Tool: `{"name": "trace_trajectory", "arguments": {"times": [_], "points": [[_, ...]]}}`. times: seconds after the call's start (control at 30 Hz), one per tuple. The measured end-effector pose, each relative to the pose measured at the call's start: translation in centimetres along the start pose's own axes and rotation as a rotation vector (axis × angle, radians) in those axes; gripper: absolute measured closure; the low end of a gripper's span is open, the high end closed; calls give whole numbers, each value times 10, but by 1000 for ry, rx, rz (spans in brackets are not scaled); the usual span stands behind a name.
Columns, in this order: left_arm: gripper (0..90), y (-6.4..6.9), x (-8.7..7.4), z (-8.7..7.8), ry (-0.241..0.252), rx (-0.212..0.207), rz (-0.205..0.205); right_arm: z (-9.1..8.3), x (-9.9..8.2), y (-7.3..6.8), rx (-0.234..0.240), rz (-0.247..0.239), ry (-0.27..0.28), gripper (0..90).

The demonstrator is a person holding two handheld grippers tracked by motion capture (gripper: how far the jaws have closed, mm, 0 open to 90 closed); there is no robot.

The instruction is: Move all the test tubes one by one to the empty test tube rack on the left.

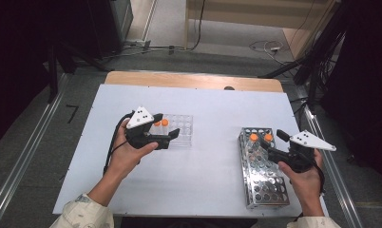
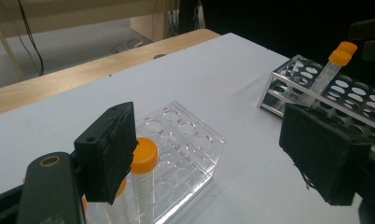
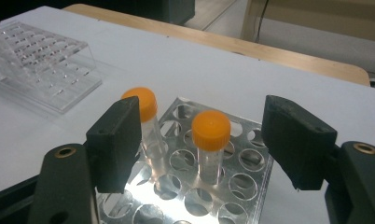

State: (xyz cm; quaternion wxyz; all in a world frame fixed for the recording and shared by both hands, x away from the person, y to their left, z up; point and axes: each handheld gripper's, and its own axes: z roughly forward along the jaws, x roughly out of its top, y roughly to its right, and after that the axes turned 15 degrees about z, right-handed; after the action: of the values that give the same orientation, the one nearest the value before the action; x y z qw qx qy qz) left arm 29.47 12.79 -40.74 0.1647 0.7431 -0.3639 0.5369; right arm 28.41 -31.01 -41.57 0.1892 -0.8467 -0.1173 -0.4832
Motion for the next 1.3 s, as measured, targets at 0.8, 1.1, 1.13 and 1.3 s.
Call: {"name": "trace_trajectory", "arguments": {"times": [0.8,1.1,1.13,1.3], "points": [[202,0,-1,0,-5,-1,5,15,-20,9,-1,-37,-49,540],[202,1,-1,1,-5,-6,4,20,-23,14,-11,-42,-68,593],[201,1,-1,1,-5,-6,5,20,-23,14,-12,-42,-71,597],[202,2,-1,1,-7,-6,6,22,-23,16,-13,-40,-68,625]]}}
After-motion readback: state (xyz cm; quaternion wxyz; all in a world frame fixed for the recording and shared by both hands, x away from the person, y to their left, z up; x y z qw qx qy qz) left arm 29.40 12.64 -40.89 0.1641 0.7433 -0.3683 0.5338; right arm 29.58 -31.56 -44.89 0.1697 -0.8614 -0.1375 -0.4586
